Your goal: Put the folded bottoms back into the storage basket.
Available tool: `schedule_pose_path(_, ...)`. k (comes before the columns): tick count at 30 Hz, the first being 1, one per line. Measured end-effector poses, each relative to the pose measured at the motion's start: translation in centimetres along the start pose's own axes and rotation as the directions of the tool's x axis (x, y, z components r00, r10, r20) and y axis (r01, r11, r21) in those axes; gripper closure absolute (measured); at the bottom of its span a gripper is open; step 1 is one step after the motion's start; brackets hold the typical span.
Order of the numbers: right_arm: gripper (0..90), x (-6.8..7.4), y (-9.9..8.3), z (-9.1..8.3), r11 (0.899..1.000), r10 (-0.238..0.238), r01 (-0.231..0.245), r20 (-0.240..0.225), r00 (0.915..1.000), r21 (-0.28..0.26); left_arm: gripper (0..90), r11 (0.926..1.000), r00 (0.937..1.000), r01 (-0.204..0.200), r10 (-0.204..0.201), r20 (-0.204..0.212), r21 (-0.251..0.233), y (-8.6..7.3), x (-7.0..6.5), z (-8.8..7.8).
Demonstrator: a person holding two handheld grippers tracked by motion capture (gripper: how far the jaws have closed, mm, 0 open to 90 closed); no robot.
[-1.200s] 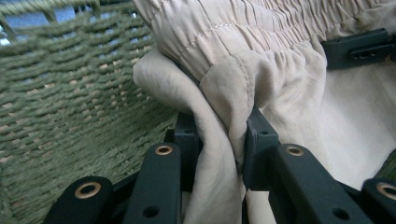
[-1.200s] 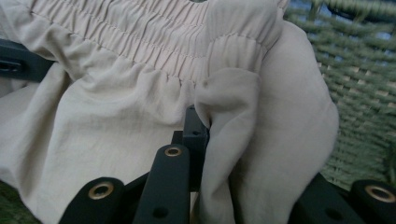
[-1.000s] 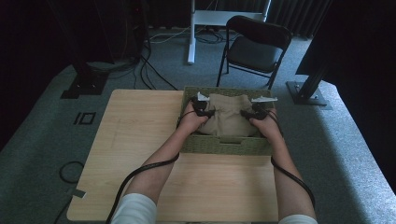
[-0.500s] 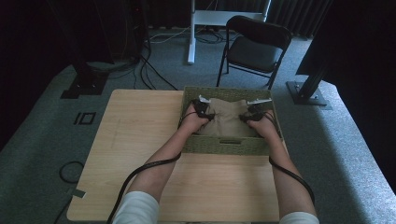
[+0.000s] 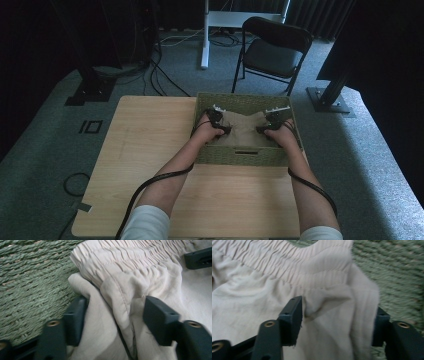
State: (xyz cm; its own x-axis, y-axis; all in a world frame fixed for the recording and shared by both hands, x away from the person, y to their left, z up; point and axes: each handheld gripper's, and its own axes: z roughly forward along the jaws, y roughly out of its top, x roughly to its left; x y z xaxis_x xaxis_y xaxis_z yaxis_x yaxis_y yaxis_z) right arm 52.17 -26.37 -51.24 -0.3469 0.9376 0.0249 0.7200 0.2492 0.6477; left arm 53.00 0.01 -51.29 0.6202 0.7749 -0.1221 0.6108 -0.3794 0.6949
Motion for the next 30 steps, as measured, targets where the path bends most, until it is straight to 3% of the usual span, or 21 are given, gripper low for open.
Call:
schedule_pose_path(3,28.5,-0.2,0.1,-0.2,1.0,0.008,-0.009,-0.022,0.9997,-0.017,28.4,0.9997,0.9999,0.013,-0.014,-0.008,-0.019,0.1,0.1,-0.3)
schedule_pose_path(6,25.6,-0.5,0.2,-0.6,0.999,0.017,-0.017,0.001,0.9999,-0.033,26.1,0.9991,0.9998,0.021,-0.021,-0.006,-0.038,0.2,0.1,-0.7)
schedule_pose_path(15,20.1,-0.6,0.9,-1.9,0.994,-0.045,0.044,-0.01,0.9989,-0.103,23.6,0.9948,0.9995,0.029,-0.027,0.016,-0.098,0.8,0.0,-1.9)
schedule_pose_path(21,19.1,-0.7,1.7,-3.0,0.992,-0.066,0.063,-0.017,0.9977,-0.113,23.6,0.9957,0.9997,-0.016,0.018,0.016,-0.092,0.9,-0.1,-2.4)
schedule_pose_path(25,18.1,-0.8,2.1,-3.8,0.991,-0.044,0.038,-0.046,0.998,-0.125,21.1,0.9901,0.9987,-0.025,0.03,0.04,-0.138,1.6,-0.4,-3.2)
schedule_pose_path(28,18.1,-0.8,2.4,-4.5,0.992,-0.017,0.007,-0.072,0.9972,-0.126,20.2,0.9869,0.9985,-0.041,0.046,0.029,-0.156,2.3,-0.6,-3.9)
schedule_pose_path(30,15.4,-0.7,2.6,-5.0,0.989,-0.03,0.021,-0.057,0.9979,-0.147,20.1,0.9841,0.9985,-0.03,0.038,0.039,-0.175,2.7,-0.7,-4.6)
